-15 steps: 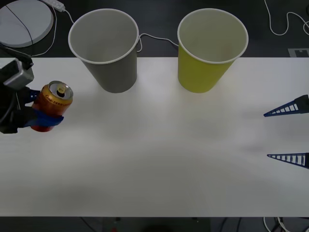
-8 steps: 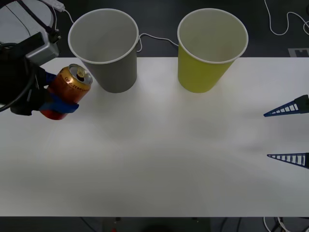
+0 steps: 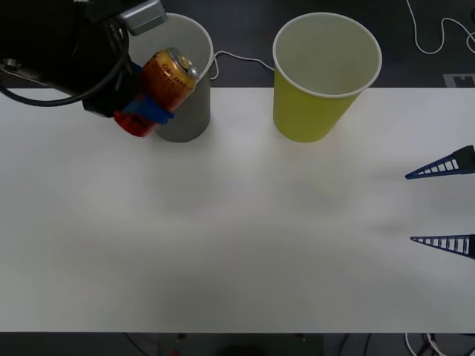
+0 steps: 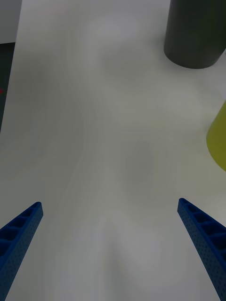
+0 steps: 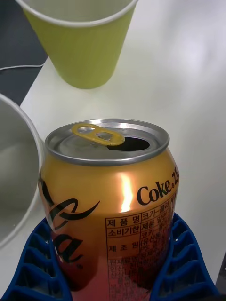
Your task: Put the can into the green bin and the plastic bottle into the gray bin
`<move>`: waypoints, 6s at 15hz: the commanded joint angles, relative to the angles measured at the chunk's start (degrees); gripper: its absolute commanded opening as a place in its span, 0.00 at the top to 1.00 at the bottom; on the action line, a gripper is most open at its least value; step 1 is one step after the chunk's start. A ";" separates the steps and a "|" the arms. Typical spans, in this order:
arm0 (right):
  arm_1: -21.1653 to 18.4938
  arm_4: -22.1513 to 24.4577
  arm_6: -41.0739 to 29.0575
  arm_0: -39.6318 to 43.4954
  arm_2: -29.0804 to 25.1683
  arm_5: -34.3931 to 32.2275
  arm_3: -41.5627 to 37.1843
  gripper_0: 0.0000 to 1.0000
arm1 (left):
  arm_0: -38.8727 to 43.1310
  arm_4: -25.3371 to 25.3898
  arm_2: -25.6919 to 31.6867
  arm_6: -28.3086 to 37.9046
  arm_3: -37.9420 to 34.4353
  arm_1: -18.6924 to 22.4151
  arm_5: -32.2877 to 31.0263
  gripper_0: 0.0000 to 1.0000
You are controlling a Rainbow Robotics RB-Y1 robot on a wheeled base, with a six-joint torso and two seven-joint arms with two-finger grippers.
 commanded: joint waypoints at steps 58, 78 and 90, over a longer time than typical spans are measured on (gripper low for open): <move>0.00 0.00 0.00 0.00 0.00 0.00 0.00 0.00 | -6.15 3.91 3.59 -18.52 15.39 -7.01 -1.91 0.00; 0.00 0.00 0.00 0.00 0.00 0.00 0.00 0.00 | 39.29 12.35 36.29 -63.26 10.47 -6.13 -10.61 0.00; 0.00 0.00 0.00 0.00 0.00 0.00 0.00 0.00 | 44.47 12.61 36.64 -77.94 19.17 -9.74 -10.79 0.00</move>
